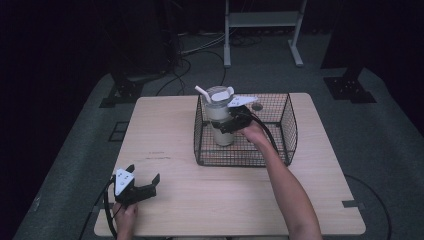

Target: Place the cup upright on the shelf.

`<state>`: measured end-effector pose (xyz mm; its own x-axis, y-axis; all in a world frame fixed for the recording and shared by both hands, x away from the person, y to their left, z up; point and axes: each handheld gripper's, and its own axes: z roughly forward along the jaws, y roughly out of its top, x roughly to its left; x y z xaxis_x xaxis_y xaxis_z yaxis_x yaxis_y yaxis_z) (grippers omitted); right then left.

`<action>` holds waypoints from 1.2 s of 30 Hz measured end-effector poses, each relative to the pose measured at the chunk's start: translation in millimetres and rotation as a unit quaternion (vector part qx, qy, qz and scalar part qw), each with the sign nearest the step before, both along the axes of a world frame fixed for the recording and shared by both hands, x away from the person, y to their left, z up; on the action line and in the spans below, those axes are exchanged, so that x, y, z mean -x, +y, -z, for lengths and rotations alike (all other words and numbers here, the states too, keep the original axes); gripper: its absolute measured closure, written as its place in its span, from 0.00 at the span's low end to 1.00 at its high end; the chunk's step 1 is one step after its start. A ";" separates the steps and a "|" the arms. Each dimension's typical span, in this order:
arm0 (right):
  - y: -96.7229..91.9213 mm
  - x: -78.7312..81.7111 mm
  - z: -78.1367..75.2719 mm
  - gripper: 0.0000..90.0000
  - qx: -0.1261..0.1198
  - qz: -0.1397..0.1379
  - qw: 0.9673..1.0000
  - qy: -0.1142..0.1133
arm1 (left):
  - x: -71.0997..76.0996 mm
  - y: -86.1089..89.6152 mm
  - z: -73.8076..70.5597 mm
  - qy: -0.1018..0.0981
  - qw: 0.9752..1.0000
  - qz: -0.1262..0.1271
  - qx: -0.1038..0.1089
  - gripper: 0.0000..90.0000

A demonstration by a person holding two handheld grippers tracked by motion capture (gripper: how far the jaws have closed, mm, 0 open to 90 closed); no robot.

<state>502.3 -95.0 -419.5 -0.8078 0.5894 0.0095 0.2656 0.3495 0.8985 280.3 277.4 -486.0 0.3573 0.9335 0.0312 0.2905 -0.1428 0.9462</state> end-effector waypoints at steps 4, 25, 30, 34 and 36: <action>-1.9 -1.0 1.6 0.09 -0.005 -0.005 1.000 -0.002 | 0.3 0.1 0.0 0.000 1.000 0.000 0.000 0.00; -22.7 2.2 6.7 0.09 -0.012 -0.026 1.000 0.002 | 0.4 -0.6 0.0 -0.001 1.000 0.001 -0.004 0.00; -27.8 4.3 6.3 0.09 -0.008 -0.027 1.000 -0.002 | 0.3 -1.0 0.1 -0.001 1.000 0.001 -0.005 0.00; -30.5 5.7 5.9 0.08 -0.006 -0.028 1.000 -0.001 | 0.1 -1.2 0.2 0.000 1.000 0.000 -0.005 0.00; -31.3 6.9 5.1 0.08 -0.003 -0.030 1.000 -0.001 | 0.2 -1.3 0.1 0.000 1.000 0.000 -0.006 0.00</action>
